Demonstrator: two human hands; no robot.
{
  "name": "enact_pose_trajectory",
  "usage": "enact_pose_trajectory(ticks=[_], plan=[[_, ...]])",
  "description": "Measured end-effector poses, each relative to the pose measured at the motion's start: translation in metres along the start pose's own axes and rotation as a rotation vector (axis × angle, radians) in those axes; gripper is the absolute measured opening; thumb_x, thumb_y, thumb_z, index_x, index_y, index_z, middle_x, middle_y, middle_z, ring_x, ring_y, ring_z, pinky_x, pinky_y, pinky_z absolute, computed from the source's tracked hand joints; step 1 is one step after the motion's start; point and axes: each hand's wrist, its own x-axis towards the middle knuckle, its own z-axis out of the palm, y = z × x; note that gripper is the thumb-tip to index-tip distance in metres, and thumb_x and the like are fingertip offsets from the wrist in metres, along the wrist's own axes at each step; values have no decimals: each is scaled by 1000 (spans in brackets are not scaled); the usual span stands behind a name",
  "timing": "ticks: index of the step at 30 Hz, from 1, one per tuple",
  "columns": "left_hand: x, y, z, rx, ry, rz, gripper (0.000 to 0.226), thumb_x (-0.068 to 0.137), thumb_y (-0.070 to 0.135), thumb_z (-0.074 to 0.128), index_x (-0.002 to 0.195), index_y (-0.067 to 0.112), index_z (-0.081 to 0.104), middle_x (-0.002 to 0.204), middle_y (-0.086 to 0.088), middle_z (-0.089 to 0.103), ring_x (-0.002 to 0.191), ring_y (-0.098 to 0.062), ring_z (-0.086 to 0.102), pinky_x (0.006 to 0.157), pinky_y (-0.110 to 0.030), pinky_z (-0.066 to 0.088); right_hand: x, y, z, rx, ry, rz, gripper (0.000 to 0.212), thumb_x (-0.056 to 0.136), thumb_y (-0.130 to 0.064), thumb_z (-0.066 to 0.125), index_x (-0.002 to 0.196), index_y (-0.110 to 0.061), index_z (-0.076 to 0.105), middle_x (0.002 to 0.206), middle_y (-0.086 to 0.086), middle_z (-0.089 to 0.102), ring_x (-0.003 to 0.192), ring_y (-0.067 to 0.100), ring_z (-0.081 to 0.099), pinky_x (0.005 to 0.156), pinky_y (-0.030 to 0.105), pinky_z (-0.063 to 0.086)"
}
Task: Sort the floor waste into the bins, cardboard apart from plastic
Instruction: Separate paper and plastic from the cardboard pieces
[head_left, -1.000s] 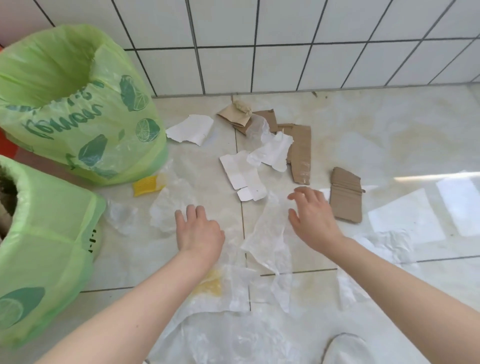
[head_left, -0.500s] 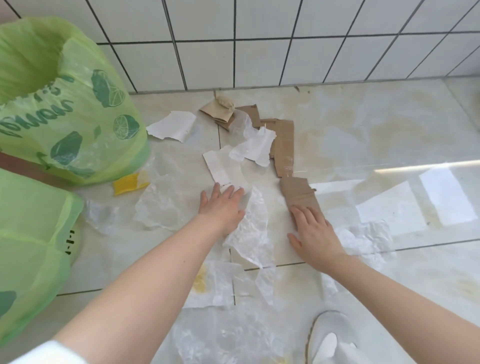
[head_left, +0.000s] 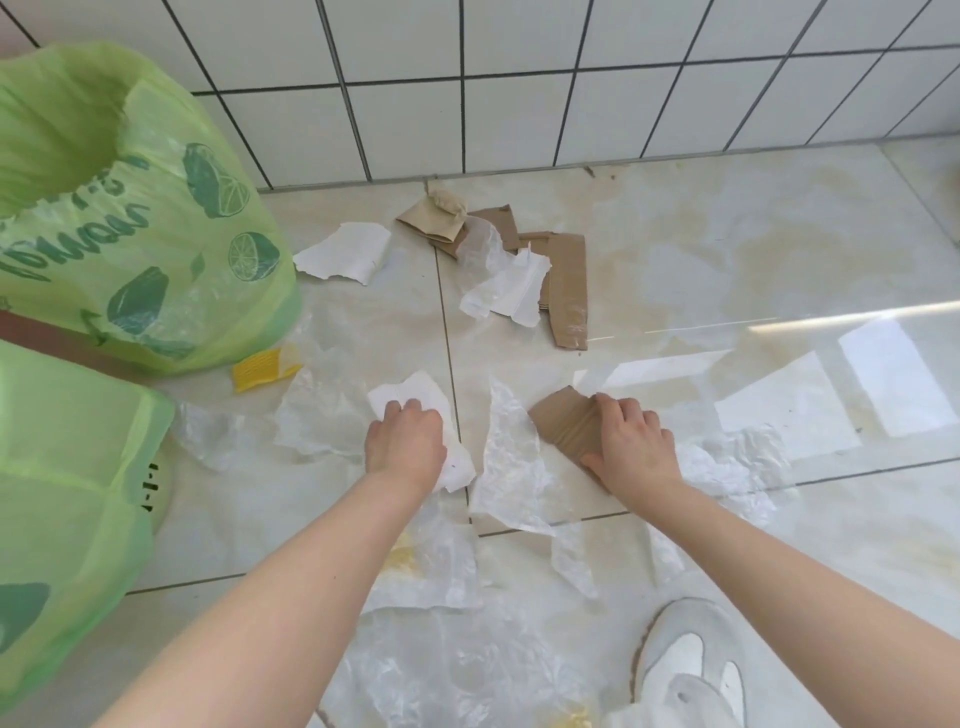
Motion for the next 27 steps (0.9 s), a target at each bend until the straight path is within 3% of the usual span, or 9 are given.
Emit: enact_pose_trajectory(ticks=[4,7,11,14,19,21,24,27], plan=[[1,-11,-1,-160,-31,-259,71,76,33,74,131,16,33,130,-8,35,117,-31,41,76,-34,37,4,-14,-2,53,-92,109,76,81,-36,69,140,-17,25,126,13,40,113,34,43,92,41,38],[3,-19,1,-315,-113,-371,84,72,21,78,135,17,23,132,-10,27,115,-33,42,70,-34,39,3,-22,-3,86,-77,159,74,78,-36,72,135,-16,30,121,13,44,112,33,44,91,40,37],[3,-26,11,-441,-97,-361,75,77,2,65,137,23,25,133,-11,22,110,-36,43,73,-35,44,-3,-27,0,11,2,99,63,80,-33,68,130,-19,33,114,5,53,106,28,49,82,38,33],[3,-28,13,-487,-80,-332,64,81,0,53,136,25,33,134,-10,21,111,-36,37,80,-38,48,-5,-30,-1,22,15,88,55,80,-31,66,123,-18,34,108,4,54,101,28,50,75,37,29],[-1,-23,6,-439,-90,-330,60,83,34,66,133,25,35,136,-6,19,120,-35,30,69,-35,41,-11,-47,-2,39,31,-55,40,82,-25,58,117,-19,39,99,1,52,95,26,49,74,37,27],[0,-22,7,-405,-55,-309,63,80,31,70,132,25,34,135,-6,18,120,-36,29,67,-35,40,-14,-59,-2,94,-29,-194,34,85,-25,55,116,-19,42,99,0,52,96,26,50,76,37,29],[2,-24,10,-544,-22,-336,71,74,18,74,129,22,30,131,-10,20,111,-39,39,68,-37,44,-8,-66,-12,233,-43,-247,15,90,-27,50,101,-17,51,96,1,55,89,26,52,75,37,31],[4,-25,11,-743,-1,-324,75,69,11,76,124,15,26,118,-13,26,85,-38,55,70,-34,48,10,-60,-31,301,43,-188,18,89,-30,50,81,-13,49,84,4,53,77,28,50,68,35,34]])
